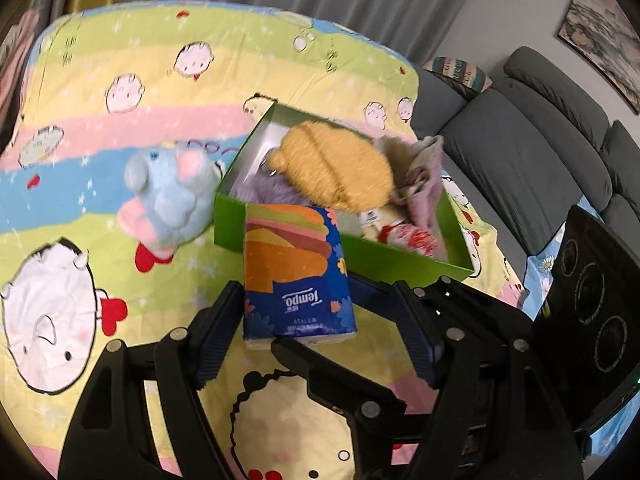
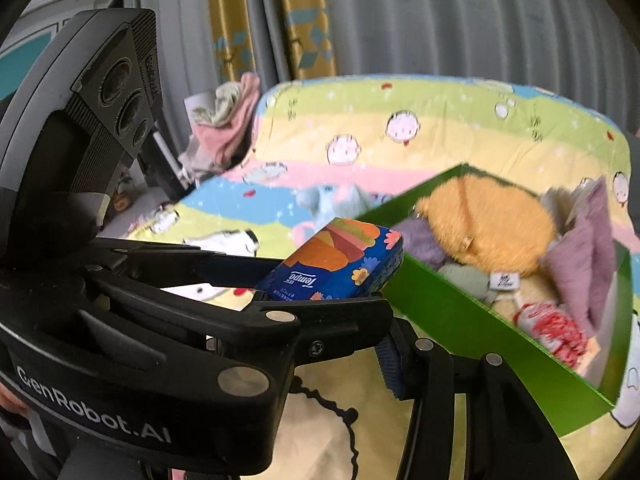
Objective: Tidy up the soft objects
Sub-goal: 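Close the right gripper on the blue Tempo tissue pack and lift it, then carry the tissue pack into the green box and open the right gripper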
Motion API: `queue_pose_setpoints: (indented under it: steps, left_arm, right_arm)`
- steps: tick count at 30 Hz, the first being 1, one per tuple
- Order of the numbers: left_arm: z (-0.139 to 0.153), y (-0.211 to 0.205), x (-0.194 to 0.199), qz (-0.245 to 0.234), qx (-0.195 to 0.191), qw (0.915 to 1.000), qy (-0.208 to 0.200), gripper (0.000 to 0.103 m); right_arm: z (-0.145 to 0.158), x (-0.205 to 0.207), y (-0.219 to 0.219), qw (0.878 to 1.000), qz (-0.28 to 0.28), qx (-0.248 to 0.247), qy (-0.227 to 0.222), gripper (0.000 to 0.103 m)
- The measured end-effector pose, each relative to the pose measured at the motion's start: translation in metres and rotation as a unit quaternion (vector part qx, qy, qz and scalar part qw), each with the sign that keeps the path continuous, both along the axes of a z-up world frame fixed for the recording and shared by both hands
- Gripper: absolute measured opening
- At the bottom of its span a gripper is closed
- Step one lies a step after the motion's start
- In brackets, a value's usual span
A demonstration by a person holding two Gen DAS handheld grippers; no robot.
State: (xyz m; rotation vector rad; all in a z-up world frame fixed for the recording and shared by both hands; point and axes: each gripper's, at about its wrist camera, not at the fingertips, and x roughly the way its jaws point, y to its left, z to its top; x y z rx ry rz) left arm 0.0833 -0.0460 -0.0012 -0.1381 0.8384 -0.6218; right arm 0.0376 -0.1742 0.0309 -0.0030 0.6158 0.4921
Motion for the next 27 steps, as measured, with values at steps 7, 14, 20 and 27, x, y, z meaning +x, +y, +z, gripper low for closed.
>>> queue_pose_setpoints:
  steps: [7, 14, 20, 27]
  left_arm:
    - [0.023, -0.022, 0.000, -0.013, 0.011, 0.9991, -0.038, 0.073]
    - [0.049, -0.066, 0.025, -0.043, 0.009, 0.9968, -0.066, 0.073]
    - [0.054, -0.108, 0.048, -0.075, 0.009, 0.9948, -0.068, 0.073]
    - [0.042, -0.149, 0.069, -0.099, 0.038, 0.9923, -0.064, 0.073]
  right_arm:
    - [0.020, -0.001, -0.014, 0.999, -0.020, 0.010, -0.027, 0.052]
    - [0.043, 0.013, -0.050, 0.996, -0.068, 0.012, -0.050, 0.052]
    - [0.045, 0.031, -0.092, 0.992, -0.111, 0.034, -0.050, 0.052]
    - [0.027, 0.060, -0.127, 0.988, -0.146, 0.047, -0.023, 0.052]
